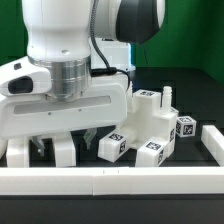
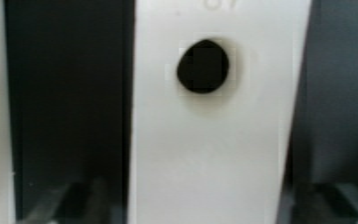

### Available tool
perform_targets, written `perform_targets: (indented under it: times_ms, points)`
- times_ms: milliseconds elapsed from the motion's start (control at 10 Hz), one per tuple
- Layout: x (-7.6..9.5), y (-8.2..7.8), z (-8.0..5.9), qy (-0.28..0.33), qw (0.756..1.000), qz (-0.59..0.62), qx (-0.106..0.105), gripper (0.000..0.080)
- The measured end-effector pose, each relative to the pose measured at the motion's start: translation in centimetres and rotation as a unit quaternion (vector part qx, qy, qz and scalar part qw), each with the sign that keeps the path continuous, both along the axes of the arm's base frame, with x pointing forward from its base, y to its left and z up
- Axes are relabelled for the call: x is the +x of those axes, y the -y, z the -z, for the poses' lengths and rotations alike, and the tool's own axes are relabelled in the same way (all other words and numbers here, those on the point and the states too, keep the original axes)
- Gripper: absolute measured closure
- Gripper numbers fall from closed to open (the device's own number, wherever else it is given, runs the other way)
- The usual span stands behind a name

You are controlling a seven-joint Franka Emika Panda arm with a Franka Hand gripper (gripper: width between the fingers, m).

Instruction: Assemble chair

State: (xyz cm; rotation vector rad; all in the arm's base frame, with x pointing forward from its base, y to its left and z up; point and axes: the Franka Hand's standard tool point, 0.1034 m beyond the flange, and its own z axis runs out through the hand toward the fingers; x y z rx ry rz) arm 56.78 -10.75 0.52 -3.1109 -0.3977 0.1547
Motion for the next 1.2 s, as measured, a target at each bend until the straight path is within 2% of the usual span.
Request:
perform_targets:
  times_ms: [100,200,500,600,900,1100,1200]
  points:
    - [0.0,0.0,0.0,0.0,1.0,0.0,0.0,0.0396]
    - [0.0,-0.1,0.0,0.0,1.0,0.001,0.001,0.0515]
    - [0.0,-0.2,-0.1,-0.002,1.0,0.002,0.002,0.0515]
    - [0.1,-0.2,-0.9,-0.002,1.0,0.01,0.004,0.0515]
    - [0.5,0.1,-5.0,0.007,1.0,0.011,0.009,0.0515]
    - [0.7,0.1,-8.3,0.019,1.0,0.017,0.018,0.0515]
    - [0.7,0.0,-8.9,0.024,0.999,0.024,0.019,0.0515]
